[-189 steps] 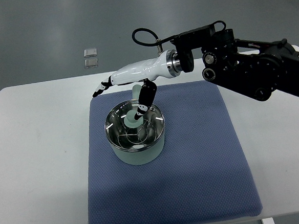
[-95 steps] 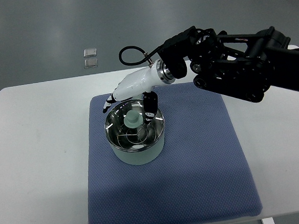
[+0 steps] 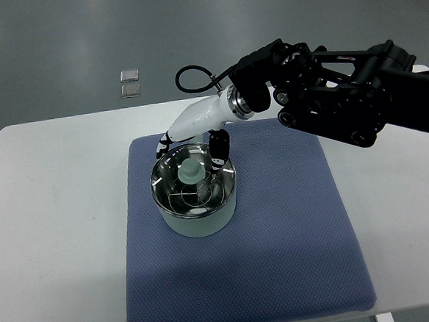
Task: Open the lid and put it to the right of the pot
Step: 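Lower the right hand and close its fingers around the lid's green knob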
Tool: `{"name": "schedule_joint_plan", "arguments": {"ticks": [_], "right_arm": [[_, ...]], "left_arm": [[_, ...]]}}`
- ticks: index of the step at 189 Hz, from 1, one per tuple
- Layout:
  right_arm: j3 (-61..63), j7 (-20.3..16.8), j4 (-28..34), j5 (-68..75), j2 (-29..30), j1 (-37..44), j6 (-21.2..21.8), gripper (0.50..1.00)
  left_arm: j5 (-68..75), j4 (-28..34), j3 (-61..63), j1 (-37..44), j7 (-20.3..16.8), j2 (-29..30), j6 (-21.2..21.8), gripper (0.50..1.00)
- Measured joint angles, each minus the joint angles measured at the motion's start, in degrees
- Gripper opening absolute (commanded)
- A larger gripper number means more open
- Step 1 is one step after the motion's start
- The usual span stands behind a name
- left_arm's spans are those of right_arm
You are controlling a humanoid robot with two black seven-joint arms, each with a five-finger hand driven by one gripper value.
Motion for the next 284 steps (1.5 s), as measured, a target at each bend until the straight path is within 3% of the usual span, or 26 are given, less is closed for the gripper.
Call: {"name": "schedule_joint_plan", "arguments": {"ticks": [165,166,176,196,206,215,243,269,284], "right_arm": [[0.9,0.3,0.7,0.6,-0.1,-1.3,-0.4,0.752],[0.9,0.3,0.7,0.6,-0.1,-1.4,-0.4,0.726],[0.9,0.3,0.7,0.6,0.0,-1.4,-0.4,0.717],[1.0,0.3,0.7,0.6,0.0,-1.7,-0.4,0.654],[1.0,0.3,0.7,0.6,0.0,-1.7,-0.4,0.654],[1.0,0.3,0.7,0.5,-0.1,-1.7,-0.4,0.615],[1.0,0.3,0.7,0.5,-0.1,-1.8,-0.5,0.576],[1.0,0.3,0.7,0.5,-0.1,-1.8,-0.5,0.507],[1.1,0.4,0.7,0.5,-0.2,-1.8,-0.5,0.500]], "left_arm": [[0.0,0.0,0.0,0.0,0.0,0.0,0.0,1.000],[0.0,0.0,0.0,0.0,0.0,0.0,0.0,1.000],[0.0,0.0,0.0,0.0,0.0,0.0,0.0,1.000],[0.0,0.0,0.0,0.0,0.0,0.0,0.0,1.000],[0.0,0.0,0.0,0.0,0.0,0.0,0.0,1.000],[0.0,0.0,0.0,0.0,0.0,0.0,0.0,1.000],[0.0,0.0,0.0,0.0,0.0,0.0,0.0,1.000],[0.0,0.0,0.0,0.0,0.0,0.0,0.0,1.000],[0.0,0.0,0.0,0.0,0.0,0.0,0.0,1.000]]}}
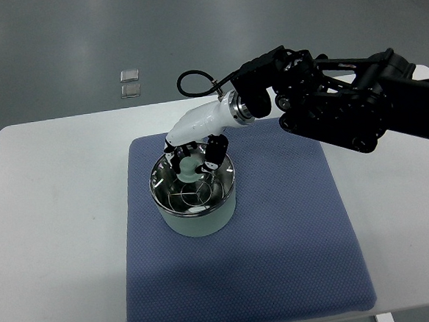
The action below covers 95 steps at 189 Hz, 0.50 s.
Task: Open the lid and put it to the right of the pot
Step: 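Lower the right hand and close its fingers around the lid's green knob, then lift the glass lid up off the saucepan with the right hand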
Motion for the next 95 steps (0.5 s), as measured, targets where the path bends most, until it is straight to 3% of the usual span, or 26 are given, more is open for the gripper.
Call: {"name": "schedule_joint_plan", "arguments": {"ticks": [95], "right_arm": [[1.4,0.5,0.2,0.3,-0.7,-0.1,0.1,0.500]], "left_arm": [[0.0,0.0,0.0,0.0,0.0,0.0,0.0,1.000]]}}
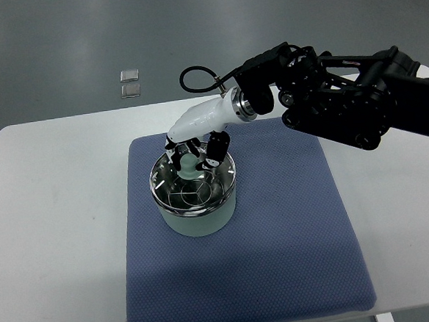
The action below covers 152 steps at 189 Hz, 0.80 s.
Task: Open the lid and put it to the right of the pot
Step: 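Lift the glass lid up off the saucepan with the right hand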
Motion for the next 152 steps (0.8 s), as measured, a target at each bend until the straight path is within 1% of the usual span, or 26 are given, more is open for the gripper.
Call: {"name": "schedule_joint_plan", "arguments": {"ticks": [96,152], "right_arm": [[1.6,0.2,0.5,0.0,-0.4,-0.7,0.1,0.500],[3.7,1.3,0.6,0.5,-2.8,-0.8,0.2,0.500]], "left_arm": [[0.0,0.0,0.0,0.0,0.0,0.0,0.0,1.000],[0.0,0.0,0.0,0.0,0.0,0.0,0.0,1.000]]}}
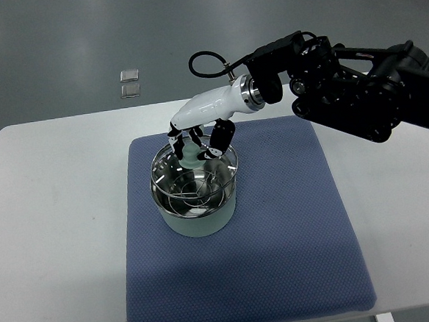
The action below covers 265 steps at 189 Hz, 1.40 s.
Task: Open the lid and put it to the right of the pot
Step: 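Lift the glass lid up off the saucepan with the right hand, then carry the lid beside the saucepan and lower it onto the mat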
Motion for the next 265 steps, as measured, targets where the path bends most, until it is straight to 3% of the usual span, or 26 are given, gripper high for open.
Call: {"name": "schedule_joint_plan", "arguments": {"ticks": [47,98,160,260,264,265], "right_arm": [[2.1,1.0,0.9,0.3,-3.5,-0.7,0.0,0.500],[2.3,4.3,1.0,0.3,-11.9,-0.9,0.0,0.500],[2.7,8.6,0.9,0.3,-20.9,-7.7,-4.0,0.500],[1.7,8.5,-0.3,0.2,-19.3,-18.1,-11.1,0.500],[1.7,8.5,-0.3,0.2,-19.2,-18.2,-11.2,0.547],[1.7,8.5,-0.3,0.2,-19.2,-18.2,-11.2,0.584]], "left_arm": [[0.0,0.0,0.0,0.0,0.0,0.0,0.0,1.000],[0.0,0.0,0.0,0.0,0.0,0.0,0.0,1.000],[0.0,0.0,0.0,0.0,0.0,0.0,0.0,1.000],[0.0,0.0,0.0,0.0,0.0,0.0,0.0,1.000],[0.0,0.0,0.0,0.0,0.0,0.0,0.0,1.000],[0.0,0.0,0.0,0.0,0.0,0.0,0.0,1.000]]}}
